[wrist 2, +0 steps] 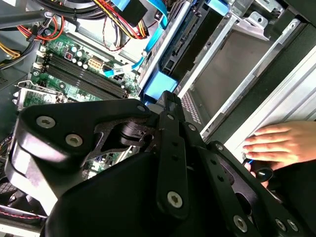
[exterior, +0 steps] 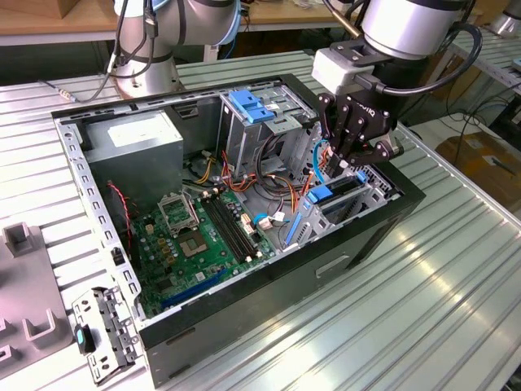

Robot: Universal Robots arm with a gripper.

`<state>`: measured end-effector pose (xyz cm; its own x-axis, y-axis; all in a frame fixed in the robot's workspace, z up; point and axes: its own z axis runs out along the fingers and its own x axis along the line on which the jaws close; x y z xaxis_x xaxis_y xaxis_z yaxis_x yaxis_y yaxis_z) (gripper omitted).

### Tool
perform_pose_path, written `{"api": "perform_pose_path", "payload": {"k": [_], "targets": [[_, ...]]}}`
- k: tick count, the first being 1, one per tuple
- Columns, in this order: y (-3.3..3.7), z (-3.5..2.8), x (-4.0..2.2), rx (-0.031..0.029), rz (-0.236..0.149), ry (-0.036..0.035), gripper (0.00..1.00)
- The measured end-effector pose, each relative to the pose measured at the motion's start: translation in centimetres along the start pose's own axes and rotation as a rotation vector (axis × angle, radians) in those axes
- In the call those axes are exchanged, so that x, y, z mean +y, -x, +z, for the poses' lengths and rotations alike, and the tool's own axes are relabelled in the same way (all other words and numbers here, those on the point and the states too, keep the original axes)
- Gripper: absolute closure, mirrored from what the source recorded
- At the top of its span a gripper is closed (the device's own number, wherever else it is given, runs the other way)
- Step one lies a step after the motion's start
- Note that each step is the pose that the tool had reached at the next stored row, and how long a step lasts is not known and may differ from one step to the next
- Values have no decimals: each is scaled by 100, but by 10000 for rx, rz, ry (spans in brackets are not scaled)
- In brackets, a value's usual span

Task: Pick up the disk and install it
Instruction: 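Insert the first disk wire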

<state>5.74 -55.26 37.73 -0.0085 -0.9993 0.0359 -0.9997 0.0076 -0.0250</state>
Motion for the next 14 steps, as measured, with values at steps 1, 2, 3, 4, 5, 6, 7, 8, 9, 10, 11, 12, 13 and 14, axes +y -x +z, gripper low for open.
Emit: {"api": "perform_pose_path", "payload": {"k": [1,2,3,4,5,6,7,8,9,10,11,12,13,14], "targets": [[0,2,-27,0,0,-1,89],[1,2,-85,9,0,0,89],[1,3,-139,11,-1,-1,89],[1,4,-168,11,-2,0,89],[2,4,-200,12,-63,-2,89],[3,5,-208,8,-217,-7,89],[2,4,-209,3,-378,-13,89],[1,-4,-210,-3,-609,-21,89],[1,-20,-211,-6,-716,-26,89],[0,-45,-212,-7,-785,-28,89],[-1,-67,-213,-9,-848,-31,89],[-1,-76,-213,-10,-889,-32,89],[-1,-76,-213,-14,-923,-34,89],[-1,-76,-218,-13,-961,-35,89]]}}
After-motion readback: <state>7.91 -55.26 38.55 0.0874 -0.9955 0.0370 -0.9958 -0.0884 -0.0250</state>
